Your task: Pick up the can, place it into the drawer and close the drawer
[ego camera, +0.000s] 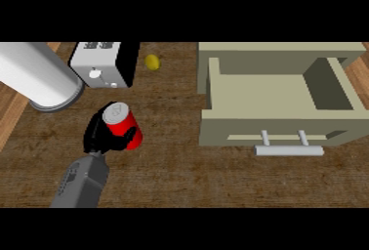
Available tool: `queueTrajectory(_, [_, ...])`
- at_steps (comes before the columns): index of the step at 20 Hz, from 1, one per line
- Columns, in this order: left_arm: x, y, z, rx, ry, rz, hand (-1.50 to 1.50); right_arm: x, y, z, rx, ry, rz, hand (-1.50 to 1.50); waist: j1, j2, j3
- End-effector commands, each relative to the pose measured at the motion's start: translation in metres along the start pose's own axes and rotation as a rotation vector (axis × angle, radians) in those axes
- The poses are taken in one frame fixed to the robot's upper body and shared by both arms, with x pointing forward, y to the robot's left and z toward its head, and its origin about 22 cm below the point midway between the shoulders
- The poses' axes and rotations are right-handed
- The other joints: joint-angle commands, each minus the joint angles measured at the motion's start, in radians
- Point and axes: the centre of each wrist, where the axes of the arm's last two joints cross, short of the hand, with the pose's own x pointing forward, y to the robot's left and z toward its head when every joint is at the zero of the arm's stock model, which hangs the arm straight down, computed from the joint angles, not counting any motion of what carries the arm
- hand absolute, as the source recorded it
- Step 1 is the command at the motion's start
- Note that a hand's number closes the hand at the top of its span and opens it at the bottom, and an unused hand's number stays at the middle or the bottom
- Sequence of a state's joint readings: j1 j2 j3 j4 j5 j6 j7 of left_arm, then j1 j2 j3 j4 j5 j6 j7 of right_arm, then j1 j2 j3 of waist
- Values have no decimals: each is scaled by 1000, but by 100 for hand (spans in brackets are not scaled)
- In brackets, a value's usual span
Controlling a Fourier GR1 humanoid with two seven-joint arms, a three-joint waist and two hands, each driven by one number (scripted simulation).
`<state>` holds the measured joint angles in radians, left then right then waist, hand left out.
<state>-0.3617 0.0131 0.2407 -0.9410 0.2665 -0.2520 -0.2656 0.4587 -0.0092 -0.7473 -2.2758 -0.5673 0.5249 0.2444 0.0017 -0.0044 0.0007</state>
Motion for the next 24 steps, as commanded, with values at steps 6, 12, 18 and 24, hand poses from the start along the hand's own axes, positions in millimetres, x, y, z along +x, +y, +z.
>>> queueTrajectory(6, [71, -55, -13, 64, -112, -82, 150, 17, 13, -1, -7, 2, -24, -150, 1, -1, 0])
queueTrajectory(12, [117, -96, -37, 23, -116, -120, 150, -6, 5, -4, -20, 6, -29, -150, -8, 2, 0])
queueTrajectory(18, [129, -145, -41, 12, -158, -142, 150, -15, 2, -8, -6, 1, -27, -150, -8, 4, 0])
queueTrajectory(24, [157, -177, -60, -9, -135, -154, 150, 9, -3, -5, -22, -5, -19, -150, -13, 4, -1])
